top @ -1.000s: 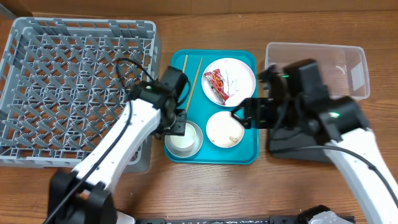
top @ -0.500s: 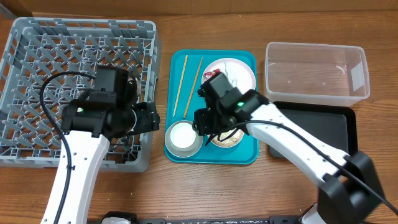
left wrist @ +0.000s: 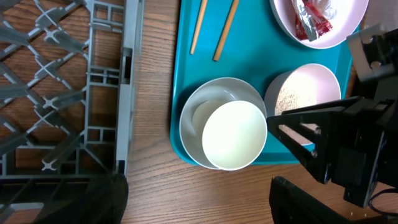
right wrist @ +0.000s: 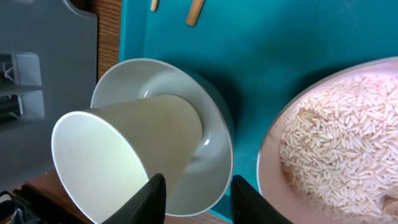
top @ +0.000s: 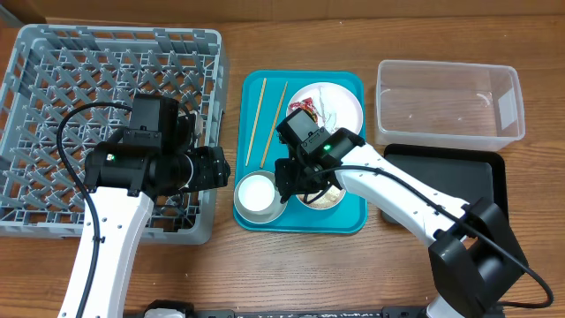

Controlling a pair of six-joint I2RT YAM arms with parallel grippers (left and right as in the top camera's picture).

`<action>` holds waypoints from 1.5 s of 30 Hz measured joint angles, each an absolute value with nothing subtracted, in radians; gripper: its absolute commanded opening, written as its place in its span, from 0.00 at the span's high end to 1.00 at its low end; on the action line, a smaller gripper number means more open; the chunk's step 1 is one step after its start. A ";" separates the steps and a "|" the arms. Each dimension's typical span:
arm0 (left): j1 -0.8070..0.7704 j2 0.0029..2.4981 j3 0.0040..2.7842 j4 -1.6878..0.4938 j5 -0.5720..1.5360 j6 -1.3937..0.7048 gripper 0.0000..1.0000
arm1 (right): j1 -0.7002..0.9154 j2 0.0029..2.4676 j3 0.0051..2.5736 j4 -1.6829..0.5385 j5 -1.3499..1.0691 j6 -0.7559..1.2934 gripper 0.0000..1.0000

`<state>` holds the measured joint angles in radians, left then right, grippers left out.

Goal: Sort waste into correct bins and load items into the dishwasher
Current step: 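Reach both grippers to the white cup and grasp it with the right, then lift the white cup with the right gripper toward the open left gripper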

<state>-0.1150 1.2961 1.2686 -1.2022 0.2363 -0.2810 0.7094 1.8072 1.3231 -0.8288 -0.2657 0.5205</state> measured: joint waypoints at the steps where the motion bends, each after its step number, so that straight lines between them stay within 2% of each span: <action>1: -0.115 1.296 1.269 -1.206 0.236 -0.280 0.26 | 0.709 1.807 1.324 -0.827 -0.265 0.520 0.66; 15: -0.078 1.282 1.287 -1.210 0.288 -0.281 0.25 | 0.745 1.781 1.348 -0.810 -0.263 0.477 0.66; 21: -0.008 1.221 1.338 -1.192 0.392 -0.253 0.22 | 0.790 1.834 1.347 -0.788 -0.248 0.489 0.80; 25: -0.002 1.204 1.345 -1.264 0.383 -0.232 0.23 | 0.791 1.841 1.346 -0.793 -0.211 0.511 0.96; 30: -0.002 1.209 1.345 -1.309 0.350 -0.228 0.24 | 0.766 1.840 1.346 -0.797 -0.198 0.520 0.96; 36: -0.002 1.209 1.345 -1.295 0.342 -0.228 0.21 | 0.675 1.784 1.347 -0.852 -0.202 0.519 0.96; 39: -0.002 1.209 1.345 -1.265 0.392 -0.224 0.22 | 0.598 1.699 1.350 -0.830 -0.284 0.460 0.96; 45: -0.002 1.214 1.345 -1.119 0.780 -0.167 0.21 | 0.340 1.471 1.388 -0.767 -0.661 0.265 0.96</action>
<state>-0.0021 1.2137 1.3453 -1.1194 0.7803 -0.1665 0.3405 1.4708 1.3880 -0.7666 -0.6609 0.2649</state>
